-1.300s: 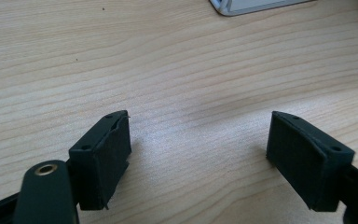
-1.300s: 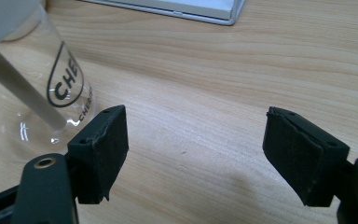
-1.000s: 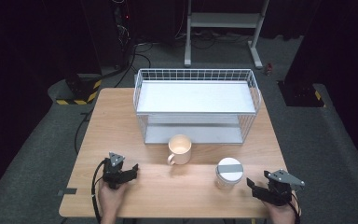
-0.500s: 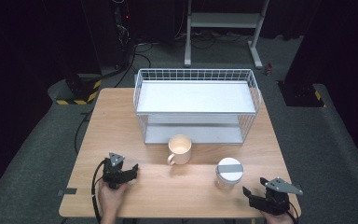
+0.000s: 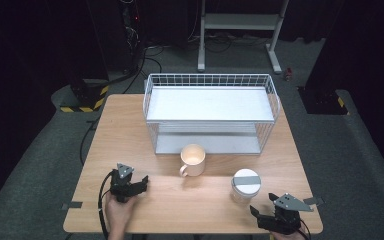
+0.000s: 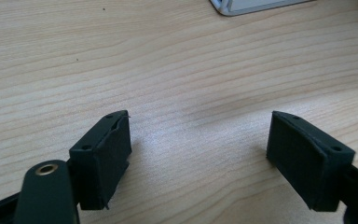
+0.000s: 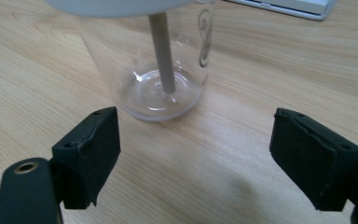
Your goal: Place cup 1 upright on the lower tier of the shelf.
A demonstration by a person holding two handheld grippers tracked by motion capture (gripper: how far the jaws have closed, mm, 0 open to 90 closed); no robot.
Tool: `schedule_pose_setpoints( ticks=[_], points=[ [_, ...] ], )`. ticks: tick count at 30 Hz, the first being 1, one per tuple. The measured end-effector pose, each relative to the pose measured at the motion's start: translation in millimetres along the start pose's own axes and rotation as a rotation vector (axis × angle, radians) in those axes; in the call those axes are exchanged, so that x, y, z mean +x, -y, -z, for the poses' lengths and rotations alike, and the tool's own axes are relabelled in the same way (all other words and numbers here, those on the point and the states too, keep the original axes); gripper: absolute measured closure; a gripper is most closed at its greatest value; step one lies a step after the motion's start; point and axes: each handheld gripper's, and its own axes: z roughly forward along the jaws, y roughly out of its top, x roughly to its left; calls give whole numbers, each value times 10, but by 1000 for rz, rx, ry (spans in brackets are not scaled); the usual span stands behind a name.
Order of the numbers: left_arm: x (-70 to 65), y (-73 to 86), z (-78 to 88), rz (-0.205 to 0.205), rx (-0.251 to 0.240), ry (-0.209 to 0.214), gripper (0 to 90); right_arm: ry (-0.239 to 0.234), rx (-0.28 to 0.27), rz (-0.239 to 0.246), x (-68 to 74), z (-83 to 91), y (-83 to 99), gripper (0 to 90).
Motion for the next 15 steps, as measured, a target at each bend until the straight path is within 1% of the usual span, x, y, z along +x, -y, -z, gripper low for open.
schedule_pose_setpoints(
  ticks=[4, 5, 6, 8, 9, 12, 15],
  points=[
    [0, 0, 1, 0, 1, 1, 219, -10, -14, 3, 32, -17, -33, 146],
    [-2, 1, -1, 3, 0, 2, 219, -11, -15, -4, 44, -22, -38, 143],
    [-2, 1, -1, 3, 0, 2, 219, -14, -17, 5, 48, -35, -49, 142],
    [-1, 0, 1, 3, 1, 2, 218, -21, -13, 0, 69, -51, -62, 138],
    [-1, 0, 0, 4, 1, 2, 218, -4, -7, 31, 90, -69, -74, 134],
    [-1, 0, 0, 3, 1, 2, 218, -5, -4, 34, 105, -78, -83, 133],
    [-2, 1, -1, 2, 0, 1, 218, -5, -10, 23, 110, -95, -94, 131]
  ],
)
